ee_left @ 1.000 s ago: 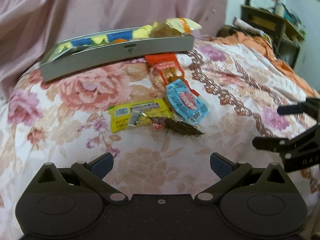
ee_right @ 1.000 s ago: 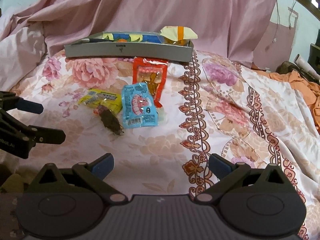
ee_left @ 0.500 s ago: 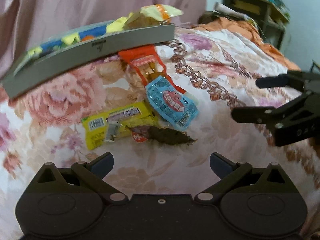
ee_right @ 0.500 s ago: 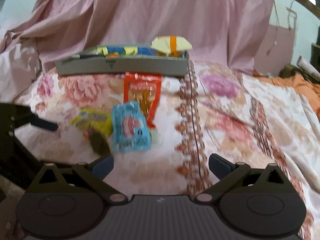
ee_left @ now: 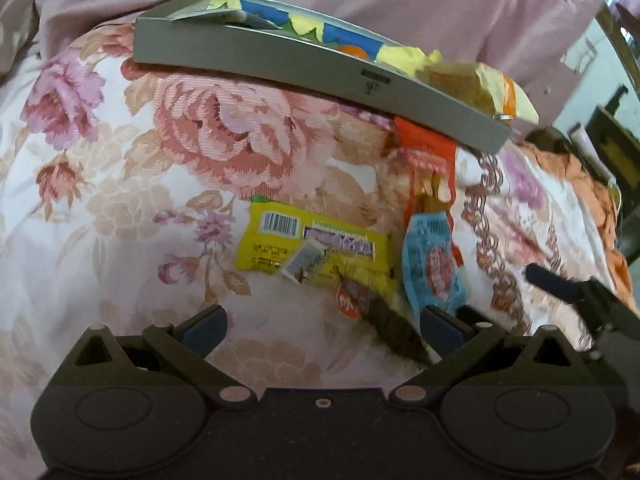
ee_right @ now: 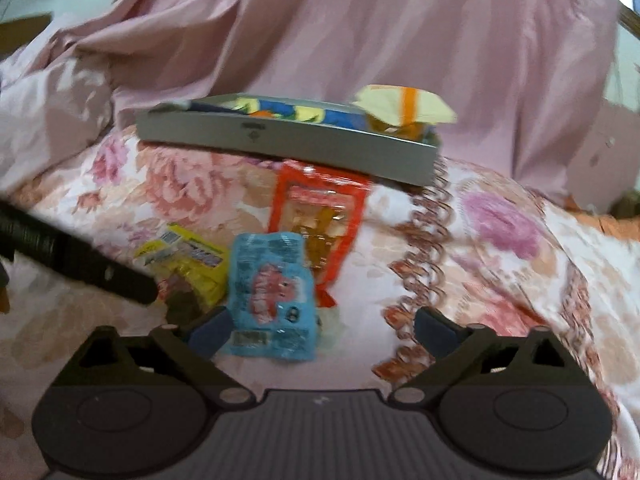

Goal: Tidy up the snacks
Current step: 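Lower the right tool onto the blue fish-print packet and grasp it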

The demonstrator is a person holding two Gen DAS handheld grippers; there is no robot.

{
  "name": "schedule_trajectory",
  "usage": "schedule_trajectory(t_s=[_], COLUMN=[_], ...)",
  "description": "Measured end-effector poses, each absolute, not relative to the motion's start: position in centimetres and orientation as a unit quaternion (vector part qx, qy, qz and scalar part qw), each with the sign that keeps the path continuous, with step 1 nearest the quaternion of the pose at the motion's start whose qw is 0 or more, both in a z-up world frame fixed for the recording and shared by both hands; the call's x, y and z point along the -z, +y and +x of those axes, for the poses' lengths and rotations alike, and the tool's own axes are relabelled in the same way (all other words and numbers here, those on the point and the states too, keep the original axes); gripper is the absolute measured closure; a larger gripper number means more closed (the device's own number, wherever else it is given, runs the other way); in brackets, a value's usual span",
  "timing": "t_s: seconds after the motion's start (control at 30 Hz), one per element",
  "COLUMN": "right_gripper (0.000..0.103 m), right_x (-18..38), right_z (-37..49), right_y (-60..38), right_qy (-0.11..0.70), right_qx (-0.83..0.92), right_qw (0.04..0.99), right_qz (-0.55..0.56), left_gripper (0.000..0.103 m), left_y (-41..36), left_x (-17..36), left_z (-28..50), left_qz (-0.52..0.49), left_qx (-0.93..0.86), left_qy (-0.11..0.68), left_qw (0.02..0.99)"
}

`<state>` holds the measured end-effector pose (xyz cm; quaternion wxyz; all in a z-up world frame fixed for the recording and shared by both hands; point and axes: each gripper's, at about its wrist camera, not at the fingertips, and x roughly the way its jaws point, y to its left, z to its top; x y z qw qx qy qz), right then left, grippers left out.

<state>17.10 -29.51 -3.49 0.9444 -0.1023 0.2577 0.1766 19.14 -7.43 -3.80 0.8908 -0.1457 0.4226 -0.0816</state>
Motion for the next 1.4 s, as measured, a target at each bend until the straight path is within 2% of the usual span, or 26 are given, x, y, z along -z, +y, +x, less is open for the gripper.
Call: schedule_trajectory(t_s=[0.4, 0.47, 0.73, 1.07, 1.2, 1.33, 1.4], right_gripper=[0.03, 0.037, 0.045, 0.045, 0.04, 0.038, 0.039], right_x=[5.4, 5.6, 4.3, 3.8, 4.0, 4.2, 4.2], right_z=[19.5, 19.6, 19.9, 19.3, 19.4, 19.5, 19.5], right_y=[-26.8, -26.7, -27.7, -30.0, -29.9, -29.9, -29.8], right_qy=[0.272, 0.28, 0.323, 0.372, 0.375, 0.376, 0.375], right_qx=[-0.212, -0.212, -0.214, -0.223, -0.228, -0.229, -0.228], right_qw=[0.933, 0.93, 0.911, 0.889, 0.887, 0.887, 0.888], right_qz=[-0.106, -0.11, -0.142, -0.145, -0.142, -0.141, -0.141], left_gripper=[0.001, 0.001, 0.001, 0.001, 0.001, 0.001, 0.005], left_y=[-8.5, -8.6, -8.6, -11.1, -12.8, -13.0, -12.2], left_x=[4.0, 4.0, 4.3, 4.9, 5.3, 5.6, 5.6], left_z=[19.7, 19.7, 19.1, 20.6, 21.7, 21.0, 20.3], left_qz=[-0.175, -0.18, -0.173, -0.183, -0.127, -0.08, -0.07], left_qx=[0.063, 0.058, 0.041, -0.037, -0.061, -0.033, -0.017], left_qy=[0.436, 0.441, 0.453, 0.453, 0.465, 0.462, 0.458], left_qw=[0.88, 0.878, 0.873, 0.872, 0.874, 0.882, 0.886])
